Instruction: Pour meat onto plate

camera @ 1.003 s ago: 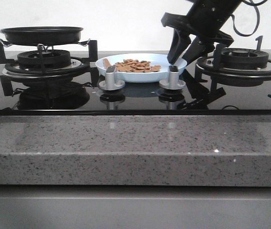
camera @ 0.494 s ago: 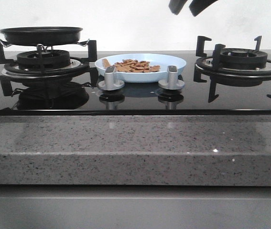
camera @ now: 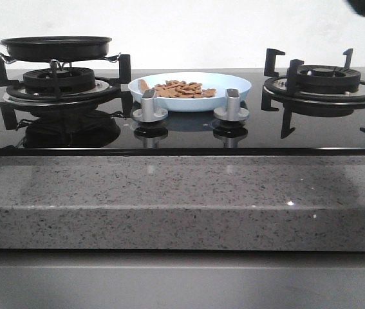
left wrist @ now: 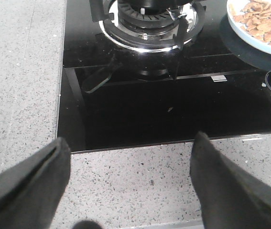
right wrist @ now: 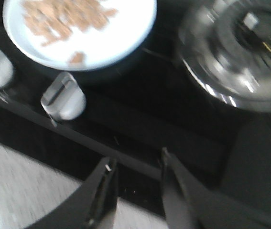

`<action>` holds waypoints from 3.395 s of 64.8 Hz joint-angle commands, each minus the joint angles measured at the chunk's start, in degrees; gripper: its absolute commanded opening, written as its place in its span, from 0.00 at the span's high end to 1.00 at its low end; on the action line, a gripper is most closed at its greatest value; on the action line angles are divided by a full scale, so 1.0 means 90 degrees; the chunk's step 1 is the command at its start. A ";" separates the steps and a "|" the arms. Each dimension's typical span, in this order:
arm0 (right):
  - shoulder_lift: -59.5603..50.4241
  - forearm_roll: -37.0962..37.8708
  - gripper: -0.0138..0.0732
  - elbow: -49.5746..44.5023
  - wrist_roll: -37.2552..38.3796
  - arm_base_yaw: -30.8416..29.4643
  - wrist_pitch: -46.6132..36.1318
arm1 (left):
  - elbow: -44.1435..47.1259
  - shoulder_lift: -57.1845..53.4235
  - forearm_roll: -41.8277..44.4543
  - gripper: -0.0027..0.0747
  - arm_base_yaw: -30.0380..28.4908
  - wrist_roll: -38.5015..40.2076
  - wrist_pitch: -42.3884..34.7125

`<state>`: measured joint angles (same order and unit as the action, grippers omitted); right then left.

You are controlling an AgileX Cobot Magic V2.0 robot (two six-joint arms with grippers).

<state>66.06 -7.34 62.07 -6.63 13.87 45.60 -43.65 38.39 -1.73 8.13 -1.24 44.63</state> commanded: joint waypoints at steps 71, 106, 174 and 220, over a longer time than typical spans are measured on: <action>-0.4877 0.0227 0.91 -0.2606 0.0631 -0.0200 0.1417 | -0.0154 -0.0006 -0.0064 0.90 0.0045 0.0068 -0.0485; -0.4877 0.0245 0.98 -0.2606 0.0631 -0.0200 0.1466 | -0.0154 -0.0006 -0.0064 0.99 0.0045 0.0068 -0.0478; -0.4877 0.0245 0.98 -0.2606 0.0631 -0.0200 0.1481 | 0.4839 -0.4410 -0.0257 0.99 -0.0454 0.0068 -0.5226; -0.4877 0.0245 0.98 -0.2606 0.0631 -0.0200 0.1487 | 0.4899 -0.4398 -0.0257 0.99 -0.0483 0.0068 -0.5429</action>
<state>21.68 -5.38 37.30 -0.93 12.49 62.18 0.20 -0.17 -3.58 3.85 -1.15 0.69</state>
